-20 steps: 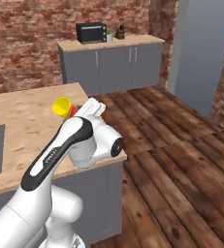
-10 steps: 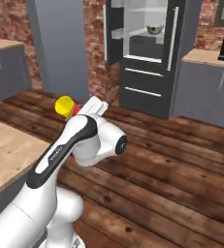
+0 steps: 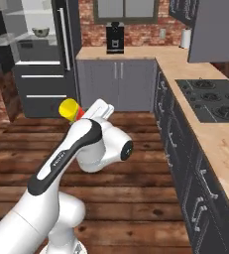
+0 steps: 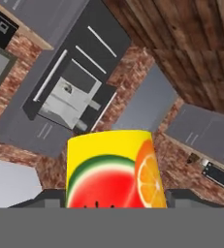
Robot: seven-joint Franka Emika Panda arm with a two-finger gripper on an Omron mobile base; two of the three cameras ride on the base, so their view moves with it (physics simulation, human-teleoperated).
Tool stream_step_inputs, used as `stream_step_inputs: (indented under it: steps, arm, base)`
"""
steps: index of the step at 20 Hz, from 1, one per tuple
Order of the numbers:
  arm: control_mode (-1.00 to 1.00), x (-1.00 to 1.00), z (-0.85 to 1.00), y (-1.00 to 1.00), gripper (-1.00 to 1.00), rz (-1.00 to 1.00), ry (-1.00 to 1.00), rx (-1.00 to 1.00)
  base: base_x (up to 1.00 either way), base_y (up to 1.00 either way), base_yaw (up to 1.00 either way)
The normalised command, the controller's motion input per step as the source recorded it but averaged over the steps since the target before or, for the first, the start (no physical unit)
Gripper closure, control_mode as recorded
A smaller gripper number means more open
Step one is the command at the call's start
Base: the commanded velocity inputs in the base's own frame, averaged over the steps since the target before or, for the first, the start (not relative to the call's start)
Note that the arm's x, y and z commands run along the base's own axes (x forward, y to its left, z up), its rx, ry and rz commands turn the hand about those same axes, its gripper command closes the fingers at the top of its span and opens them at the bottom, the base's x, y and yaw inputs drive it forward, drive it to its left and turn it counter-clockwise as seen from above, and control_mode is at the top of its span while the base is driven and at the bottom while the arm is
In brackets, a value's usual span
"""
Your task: Move the cup from next to the sink to the open cabinet. Then, move the bowl with the peach to the fridge to clear the area for faucet cleaning.
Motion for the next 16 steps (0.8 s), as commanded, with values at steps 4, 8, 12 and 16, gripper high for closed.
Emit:
stream_step_inputs:
  steps: [4, 8, 12, 16]
  arm:
    - [1.00, 0.00, 0.00, 0.00, 1.00, 0.00, 0.00, 0.00]
    - [1.00, 0.00, 0.00, 0.00, 1.00, 0.00, 0.00, 0.00]
    - [1.00, 0.00, 0.00, 0.00, 1.00, 0.00, 0.00, 0.00]
    - [1.00, 0.00, 0.00, 0.00, 1.00, 0.00, 0.00, 0.00]
  base:
    - [1.00, 0.09, -0.30]
    - [1.00, 0.26, -0.27]
    - [1.00, 0.12, -0.32]
    - [0.92, 0.00, -0.61]
